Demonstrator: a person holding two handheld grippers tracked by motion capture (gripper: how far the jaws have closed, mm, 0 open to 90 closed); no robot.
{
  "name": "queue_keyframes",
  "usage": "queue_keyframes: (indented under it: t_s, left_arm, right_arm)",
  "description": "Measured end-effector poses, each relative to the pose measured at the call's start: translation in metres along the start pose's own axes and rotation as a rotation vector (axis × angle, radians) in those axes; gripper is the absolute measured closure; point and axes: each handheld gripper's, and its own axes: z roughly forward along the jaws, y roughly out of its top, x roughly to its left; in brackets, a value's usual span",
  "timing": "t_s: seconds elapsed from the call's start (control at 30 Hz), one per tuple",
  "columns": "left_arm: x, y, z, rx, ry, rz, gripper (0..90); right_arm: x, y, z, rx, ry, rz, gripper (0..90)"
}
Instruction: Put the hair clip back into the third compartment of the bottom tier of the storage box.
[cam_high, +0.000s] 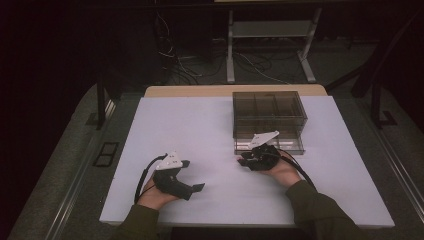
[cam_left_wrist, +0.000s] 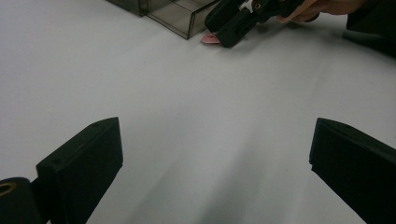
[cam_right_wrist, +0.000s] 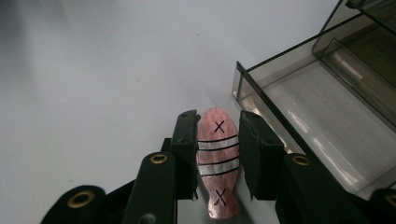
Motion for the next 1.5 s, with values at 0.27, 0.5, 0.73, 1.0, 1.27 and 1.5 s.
queue_keyframes:
  t_s: [0.27,0.5,0.73,1.0,1.27,1.5]
  left_arm:
    - [0.0,0.0,0.0,-0.001,0.001,0.002,1.7]
    - [0.0,0.001,0.0,-0.007,-0.001,0.0,1.7]
    - [0.001,0.001,0.0,-0.014,-0.012,-0.001,1.7]
    - [0.001,0.001,0.002,-0.027,-0.027,-0.005,1.6]
    - [0.0,0.001,0.002,-0.025,-0.028,0.0,1.7]
    - [0.002,0.0,0.001,-0.03,-0.026,-0.005,1.7]
  right_arm:
    - [0.001,0.002,-0.004,-0.008,0.006,-0.002,67.3]
    - [0.001,0.003,-0.007,-0.018,0.013,-0.007,67.3]
    - [0.003,0.005,-0.013,-0.03,0.023,-0.005,67.3]
    - [0.003,0.007,-0.02,-0.049,0.033,-0.002,67.3]
    - [0.002,0.009,-0.025,-0.067,0.048,0.0,67.2]
    - [0.001,0.009,-0.029,-0.072,0.077,0.001,67.3]
